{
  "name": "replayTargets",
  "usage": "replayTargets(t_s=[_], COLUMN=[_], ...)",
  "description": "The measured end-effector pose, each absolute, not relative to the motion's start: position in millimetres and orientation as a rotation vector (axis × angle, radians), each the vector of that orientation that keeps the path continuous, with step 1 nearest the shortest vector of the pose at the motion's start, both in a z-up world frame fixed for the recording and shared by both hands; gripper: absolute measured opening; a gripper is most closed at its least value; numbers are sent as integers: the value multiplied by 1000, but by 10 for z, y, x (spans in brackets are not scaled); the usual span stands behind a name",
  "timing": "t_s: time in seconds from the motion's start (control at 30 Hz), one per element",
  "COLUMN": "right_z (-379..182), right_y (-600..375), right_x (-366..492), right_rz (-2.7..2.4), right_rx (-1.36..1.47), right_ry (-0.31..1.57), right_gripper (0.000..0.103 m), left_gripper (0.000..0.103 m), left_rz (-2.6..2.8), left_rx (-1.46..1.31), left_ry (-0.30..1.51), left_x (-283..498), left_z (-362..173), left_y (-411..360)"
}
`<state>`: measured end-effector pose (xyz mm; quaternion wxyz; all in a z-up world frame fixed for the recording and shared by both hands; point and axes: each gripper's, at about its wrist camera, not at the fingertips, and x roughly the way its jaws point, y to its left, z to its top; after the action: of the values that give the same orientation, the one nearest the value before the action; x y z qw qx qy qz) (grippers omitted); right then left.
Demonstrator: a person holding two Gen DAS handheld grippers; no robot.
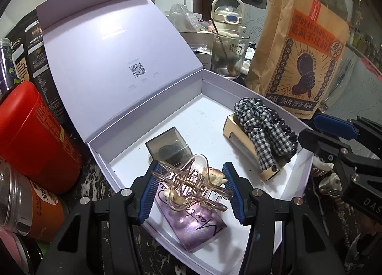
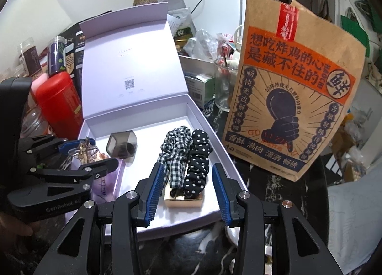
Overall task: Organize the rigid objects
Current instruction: 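Lower the gold wire clip onto the card and open the left tool, then withdraw both open tools from the box toward the white clip and pink compact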
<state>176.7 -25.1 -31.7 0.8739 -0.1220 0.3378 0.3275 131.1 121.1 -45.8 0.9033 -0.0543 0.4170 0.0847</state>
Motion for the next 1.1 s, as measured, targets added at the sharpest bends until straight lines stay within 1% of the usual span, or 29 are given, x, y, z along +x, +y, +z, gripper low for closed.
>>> replayTargets(t_s=[0.2,0.27,0.3,0.33,0.4,0.63,1.1], right_z=[-193,-153,-131,-109,-81,7,313], right_y=[-297,-313,-322,-332,-351,-452,-708], right_x=[1687,1668,1659,1651,1638,1559,1294], right_rz=[680,678,676,674,668,650,605], right_rx=[-253,-250,-249,-248,-246,-239,-230], right_ry=[682,675,672,669,663,646,583], right_gripper=[42,42,42,43,44,44,44], left_gripper=[53,58,68,82,94,94,94], left_rz=[217,225,227,228,232,225,202], left_rx=[-98,-96,-95,-94,-91,-90,-46], left_ry=[865,858,853,845,831,820,725], left_x=[1264,1246,1242,1239,1230,1193,898], left_z=[-358,-310,-293,-275,-248,-149,353], left_y=[1220,1220,1217,1215,1208,1175,947])
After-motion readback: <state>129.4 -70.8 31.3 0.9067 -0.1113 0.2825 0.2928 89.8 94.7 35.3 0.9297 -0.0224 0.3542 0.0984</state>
